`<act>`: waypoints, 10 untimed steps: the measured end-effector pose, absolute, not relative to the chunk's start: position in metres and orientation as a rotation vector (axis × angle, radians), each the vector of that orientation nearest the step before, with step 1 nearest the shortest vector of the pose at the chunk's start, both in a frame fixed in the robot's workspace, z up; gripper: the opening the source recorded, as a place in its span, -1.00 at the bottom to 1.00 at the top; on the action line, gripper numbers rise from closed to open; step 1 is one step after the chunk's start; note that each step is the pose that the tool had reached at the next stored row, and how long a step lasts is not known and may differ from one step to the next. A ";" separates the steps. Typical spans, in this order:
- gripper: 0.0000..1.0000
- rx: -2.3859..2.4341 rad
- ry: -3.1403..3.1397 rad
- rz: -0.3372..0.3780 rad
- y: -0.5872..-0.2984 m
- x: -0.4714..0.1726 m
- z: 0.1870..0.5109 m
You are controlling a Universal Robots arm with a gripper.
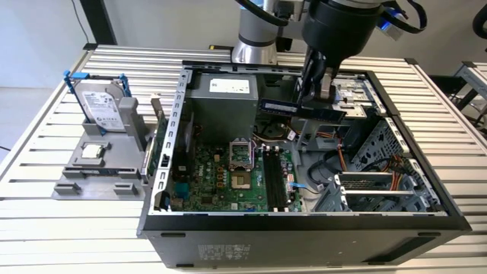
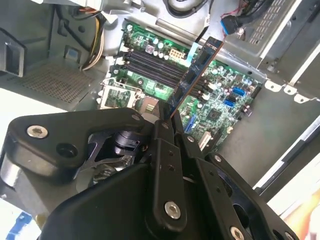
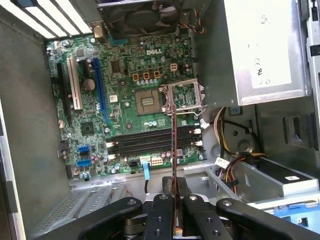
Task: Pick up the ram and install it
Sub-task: 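Pick up the ram and move it above insertion slot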
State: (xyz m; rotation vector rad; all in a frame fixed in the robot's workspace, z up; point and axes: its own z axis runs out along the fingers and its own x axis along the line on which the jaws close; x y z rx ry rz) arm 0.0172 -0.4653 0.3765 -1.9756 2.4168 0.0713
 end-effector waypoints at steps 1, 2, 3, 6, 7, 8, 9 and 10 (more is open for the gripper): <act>-1.00 -1.959 2.430 0.071 -0.465 0.017 0.376; -1.00 -1.940 2.444 0.071 -0.465 0.017 0.376; -1.00 -1.922 2.458 0.071 -0.465 0.017 0.377; -1.00 -1.866 2.500 0.070 -0.465 0.017 0.377; -1.00 -1.847 2.514 0.070 -0.465 0.017 0.377; -1.00 -1.829 2.527 0.069 -0.465 0.017 0.377; -1.00 -1.809 2.540 0.069 -0.465 0.017 0.377; -1.00 -1.791 2.553 0.069 -0.465 0.017 0.377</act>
